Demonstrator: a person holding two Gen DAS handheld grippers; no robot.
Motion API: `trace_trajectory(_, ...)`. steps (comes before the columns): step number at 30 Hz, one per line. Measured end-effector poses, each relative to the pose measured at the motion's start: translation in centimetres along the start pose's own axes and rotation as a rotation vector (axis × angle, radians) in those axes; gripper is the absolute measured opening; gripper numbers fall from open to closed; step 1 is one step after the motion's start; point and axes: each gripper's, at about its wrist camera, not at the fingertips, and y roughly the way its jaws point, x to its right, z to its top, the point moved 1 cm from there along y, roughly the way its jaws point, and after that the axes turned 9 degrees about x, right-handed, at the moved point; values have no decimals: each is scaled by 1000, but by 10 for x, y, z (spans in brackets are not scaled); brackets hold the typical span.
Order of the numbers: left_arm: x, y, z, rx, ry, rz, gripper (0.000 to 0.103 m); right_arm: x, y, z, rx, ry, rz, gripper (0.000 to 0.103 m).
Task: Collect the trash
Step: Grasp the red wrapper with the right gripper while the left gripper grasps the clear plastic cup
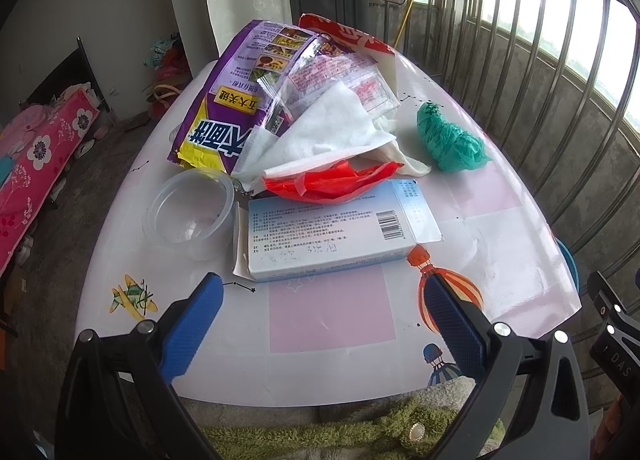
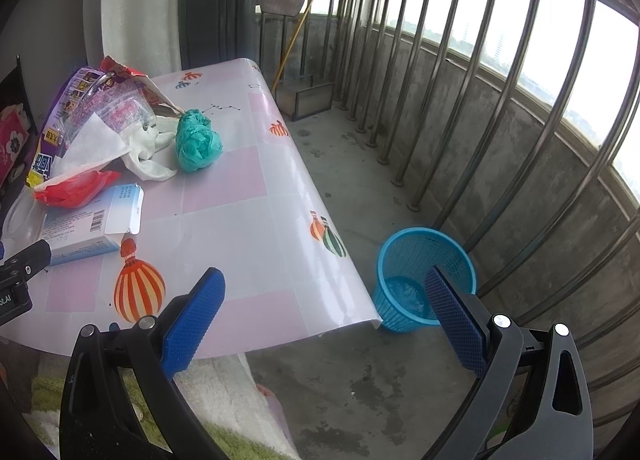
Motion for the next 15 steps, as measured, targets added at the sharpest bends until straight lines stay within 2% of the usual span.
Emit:
trace_trajectory(6, -22, -3, 4, 56, 6, 21, 99, -24, 9, 13, 34, 18, 85, 95)
trace_trajectory(11, -53, -3, 7, 110, -36, 36, 99, -58, 16, 32, 65, 2, 219, 95)
trace_trajectory(15, -77, -3, 7, 158, -77, 17, 99, -64, 12, 43, 108, 12, 292, 95)
